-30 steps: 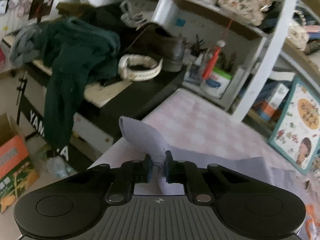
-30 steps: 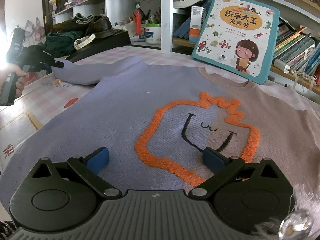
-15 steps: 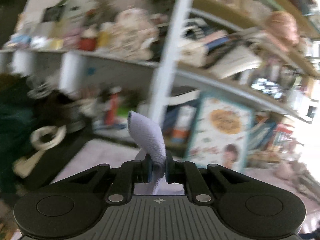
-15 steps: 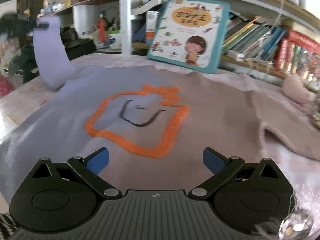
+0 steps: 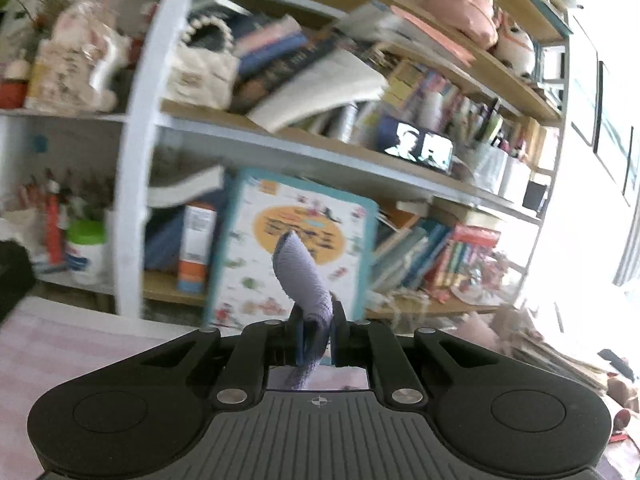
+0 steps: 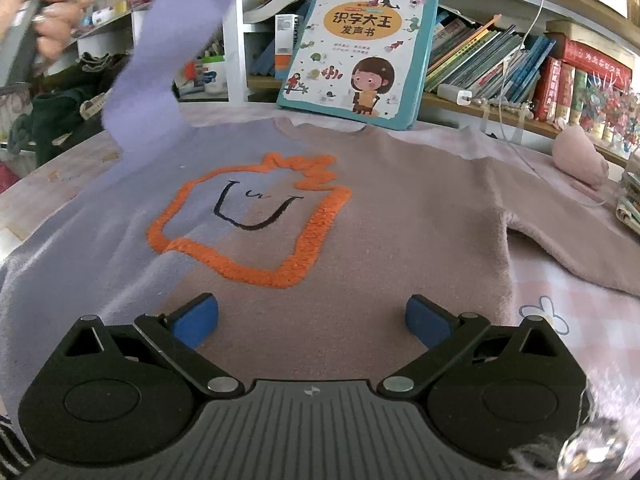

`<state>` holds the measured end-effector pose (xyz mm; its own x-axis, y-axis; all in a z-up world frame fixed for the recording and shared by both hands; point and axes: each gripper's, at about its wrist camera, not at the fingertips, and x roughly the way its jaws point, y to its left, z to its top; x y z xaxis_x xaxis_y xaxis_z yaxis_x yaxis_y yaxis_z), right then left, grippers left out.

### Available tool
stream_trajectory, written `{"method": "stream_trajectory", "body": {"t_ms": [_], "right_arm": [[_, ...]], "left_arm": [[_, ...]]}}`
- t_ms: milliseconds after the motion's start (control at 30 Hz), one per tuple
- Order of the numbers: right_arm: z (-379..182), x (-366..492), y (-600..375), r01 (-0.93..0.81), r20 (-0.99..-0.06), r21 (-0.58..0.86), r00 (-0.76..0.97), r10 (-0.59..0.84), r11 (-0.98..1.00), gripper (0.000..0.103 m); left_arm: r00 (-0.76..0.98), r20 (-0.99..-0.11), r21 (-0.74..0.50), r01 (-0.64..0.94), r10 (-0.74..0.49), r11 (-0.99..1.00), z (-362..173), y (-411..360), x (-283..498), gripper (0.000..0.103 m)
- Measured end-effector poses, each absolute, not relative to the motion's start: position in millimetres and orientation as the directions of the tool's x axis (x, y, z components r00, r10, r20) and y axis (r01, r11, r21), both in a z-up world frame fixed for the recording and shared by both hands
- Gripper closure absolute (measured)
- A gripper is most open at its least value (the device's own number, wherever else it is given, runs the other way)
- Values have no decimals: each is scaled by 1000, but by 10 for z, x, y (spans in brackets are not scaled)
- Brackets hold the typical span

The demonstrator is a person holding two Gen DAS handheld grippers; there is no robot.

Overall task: Fold clothes
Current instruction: 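Lift the lavender sleeve with the left gripper and lay it across the body, then grasp the lavender side edge with the left gripper and fold it inward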

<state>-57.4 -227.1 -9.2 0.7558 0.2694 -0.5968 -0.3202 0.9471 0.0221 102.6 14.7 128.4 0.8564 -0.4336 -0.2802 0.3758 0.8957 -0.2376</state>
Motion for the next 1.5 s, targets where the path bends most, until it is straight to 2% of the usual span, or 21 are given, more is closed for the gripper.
{"method": "stream_trajectory", "body": {"t_ms": [567, 600, 667, 733, 767, 900, 1033, 1133, 1267, 1367, 1500], "right_arm": [[-88, -571, -2290, -333, -590, 45, 752, 294, 942, 1], [-88, -568, -2292, -333, -589, 46, 752, 294, 942, 1], [-88, -567, -2290, -333, -589, 46, 752, 295, 942, 1], [-89, -567, -2287, -333, -590, 45, 752, 294, 942, 1], [-90, -566, -2284, -334, -591, 44, 751, 294, 942, 1], [-91, -565, -2279, -335, -594, 39, 750, 292, 941, 0], [-91, -563, -2279, -335, -595, 39, 749, 291, 941, 0], [-91, -565, -2269, -334, -596, 32, 750, 287, 942, 0], [-97, -575, -2245, -333, -598, 21, 752, 279, 943, 0], [-99, -578, -2243, -331, -598, 21, 752, 277, 943, 0], [-91, -600, -2258, -313, -588, 21, 764, 265, 949, 3]], "left_arm": [[758, -467, -168, 430, -455, 887, 659, -855, 1344, 92], [745, -479, -165, 443, -464, 881, 627, -906, 1334, 87], [717, -501, -159, 475, -485, 865, 571, -1010, 1302, 70], [701, -502, -145, 510, -507, 848, 554, -1090, 1232, 36], [698, -496, -135, 526, -516, 840, 557, -1118, 1188, 35], [702, -468, -80, 572, -537, 816, 610, -1090, 971, 35], [725, -464, -52, 551, -509, 833, 631, -729, 730, 35], [758, -487, -8, 493, -434, 870, 594, -329, 540, 35], [806, -529, 100, 371, -266, 923, 433, 169, 285, 35], [806, -560, 113, 304, -193, 946, 309, 471, 139, 37], [793, -588, 71, 247, -159, 967, 185, 707, 87, 42]]}}
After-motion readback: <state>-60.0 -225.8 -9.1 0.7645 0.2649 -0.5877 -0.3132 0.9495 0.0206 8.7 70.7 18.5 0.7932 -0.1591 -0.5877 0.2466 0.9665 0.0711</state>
